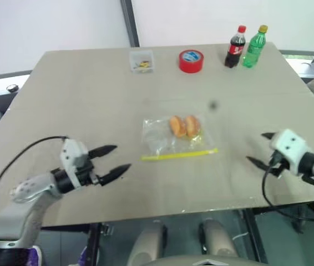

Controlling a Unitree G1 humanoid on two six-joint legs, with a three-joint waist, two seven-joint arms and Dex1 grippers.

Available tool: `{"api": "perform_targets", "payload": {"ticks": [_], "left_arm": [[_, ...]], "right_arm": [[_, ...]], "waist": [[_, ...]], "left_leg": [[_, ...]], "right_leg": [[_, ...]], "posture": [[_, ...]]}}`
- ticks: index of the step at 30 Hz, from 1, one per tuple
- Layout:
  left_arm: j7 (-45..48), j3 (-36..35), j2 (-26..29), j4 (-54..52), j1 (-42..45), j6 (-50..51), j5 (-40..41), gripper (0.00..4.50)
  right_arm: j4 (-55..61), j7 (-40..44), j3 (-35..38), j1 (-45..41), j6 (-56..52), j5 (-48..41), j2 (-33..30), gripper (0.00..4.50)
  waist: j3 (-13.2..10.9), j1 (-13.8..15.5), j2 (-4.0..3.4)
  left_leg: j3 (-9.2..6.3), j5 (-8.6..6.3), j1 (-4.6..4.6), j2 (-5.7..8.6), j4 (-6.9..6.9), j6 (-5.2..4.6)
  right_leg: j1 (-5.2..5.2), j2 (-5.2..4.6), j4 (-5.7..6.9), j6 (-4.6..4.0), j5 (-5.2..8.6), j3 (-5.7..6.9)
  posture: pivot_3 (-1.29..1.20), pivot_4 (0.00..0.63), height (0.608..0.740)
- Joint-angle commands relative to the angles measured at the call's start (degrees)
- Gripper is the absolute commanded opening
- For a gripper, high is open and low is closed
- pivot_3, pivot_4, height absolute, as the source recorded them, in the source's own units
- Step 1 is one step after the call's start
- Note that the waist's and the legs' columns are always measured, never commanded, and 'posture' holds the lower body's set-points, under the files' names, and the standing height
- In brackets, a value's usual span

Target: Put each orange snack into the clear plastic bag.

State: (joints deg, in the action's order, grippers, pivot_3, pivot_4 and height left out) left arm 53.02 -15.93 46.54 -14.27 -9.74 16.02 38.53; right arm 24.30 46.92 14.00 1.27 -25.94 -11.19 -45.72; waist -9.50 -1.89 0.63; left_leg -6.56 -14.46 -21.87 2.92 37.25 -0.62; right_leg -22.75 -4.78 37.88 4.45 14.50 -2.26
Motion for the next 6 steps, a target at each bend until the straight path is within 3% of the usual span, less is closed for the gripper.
{"api": "perform_targets", "payload": {"ticks": [1, 6], "left_arm": [[0.5, -4.7, 1.0, -3.5, -2.1, 1.1, 0.8, 4.45], [2.4, -6.8, 1.1, -4.8, -3.1, 1.8, 1.0, 4.45]], "right_arm": [[3.6, 1.4, 5.9, 1.5, 0.2, -6.6, 1.3, 4.5], [5.5, 3.9, 6.9, 2.7, -1.2, -12.6, 1.0, 4.5]], "waist": [[0.0, 0.1, 0.0], [0.0, 0.1, 0.0]], "left_leg": [[0.01, 0.0, 0.01, 0.0, 0.0, 0.0], [0.07, -0.01, 0.0, -0.01, 0.0, -0.02]], "right_leg": [[0.02, 0.0, -0.01, 0.0, 0.0, -0.01], [0.02, -0.04, -0.09, 0.0, 0.0, -0.05]], "posture": [[0.0, 0.15, 0.74], [0.0, 0.15, 0.74]]}}
